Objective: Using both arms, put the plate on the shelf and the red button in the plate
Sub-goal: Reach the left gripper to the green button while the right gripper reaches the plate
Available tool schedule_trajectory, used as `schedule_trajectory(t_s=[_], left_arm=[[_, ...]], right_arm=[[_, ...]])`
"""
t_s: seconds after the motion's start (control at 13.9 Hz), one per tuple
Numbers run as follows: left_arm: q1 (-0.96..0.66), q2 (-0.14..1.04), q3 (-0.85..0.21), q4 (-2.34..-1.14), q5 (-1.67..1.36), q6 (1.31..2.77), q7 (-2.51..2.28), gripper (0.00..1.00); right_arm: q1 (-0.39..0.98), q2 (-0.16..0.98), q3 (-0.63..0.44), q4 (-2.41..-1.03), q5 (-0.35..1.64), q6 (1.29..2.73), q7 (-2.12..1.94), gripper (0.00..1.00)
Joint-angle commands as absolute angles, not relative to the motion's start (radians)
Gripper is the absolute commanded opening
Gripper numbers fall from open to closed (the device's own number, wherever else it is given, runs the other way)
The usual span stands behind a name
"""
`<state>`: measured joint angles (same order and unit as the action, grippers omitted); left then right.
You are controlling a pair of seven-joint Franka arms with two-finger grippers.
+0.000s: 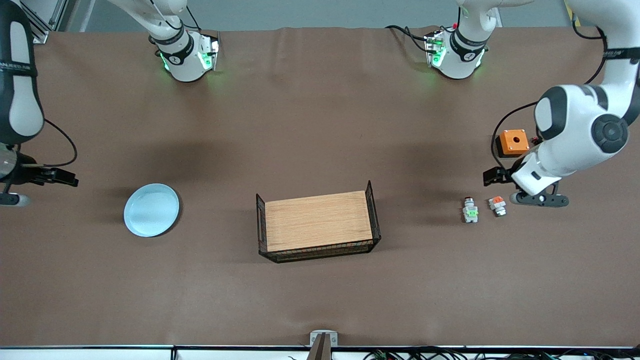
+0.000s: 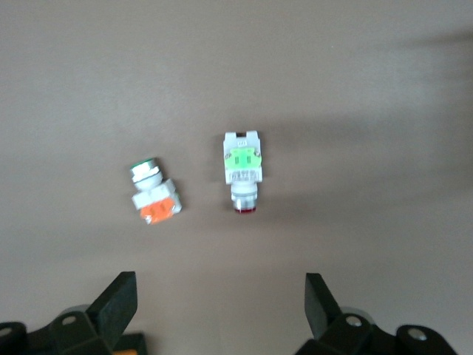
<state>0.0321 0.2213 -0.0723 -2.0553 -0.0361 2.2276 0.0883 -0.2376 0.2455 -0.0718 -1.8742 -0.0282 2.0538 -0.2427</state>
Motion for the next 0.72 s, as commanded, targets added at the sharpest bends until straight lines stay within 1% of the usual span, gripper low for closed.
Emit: schedule_trajectory(t_s=[0.0,0.14,0.29,0.36,0.5,0.65], left_arm=[[0.025,0.302,-0.077,-2.046,0.021,2.310,0.095,1.00],[0.025,0.354,-0.077,-2.043,0.021,2.377,0.086,1.00],[0.025,0.385,-0.077,-2.037,0.023,2.399,0.084,1.00],[0.026,0.399,-0.077,-2.036,0.023,2.413,0.084,1.00],[0.025,0.429,-0.075,-2.031,0.034,2.430,0.087,1.00],[0.025,0.459,-0.075,-2.017,0.044,2.431,0.084,1.00]], right_arm=[[-0.209,0.293,-0.071,-1.879,-0.021,2.106,-0.193,0.99],[-0.190,0.324,-0.071,-1.879,0.004,2.123,-0.187,0.99],[-0.176,0.350,-0.071,-1.882,0.043,2.141,-0.187,0.98],[-0.175,0.359,-0.071,-1.900,0.044,2.173,-0.187,0.98],[-0.175,0.370,-0.071,-1.971,0.044,2.300,-0.189,0.98],[-0.176,0.385,-0.071,-2.012,0.044,2.370,-0.189,0.98]])
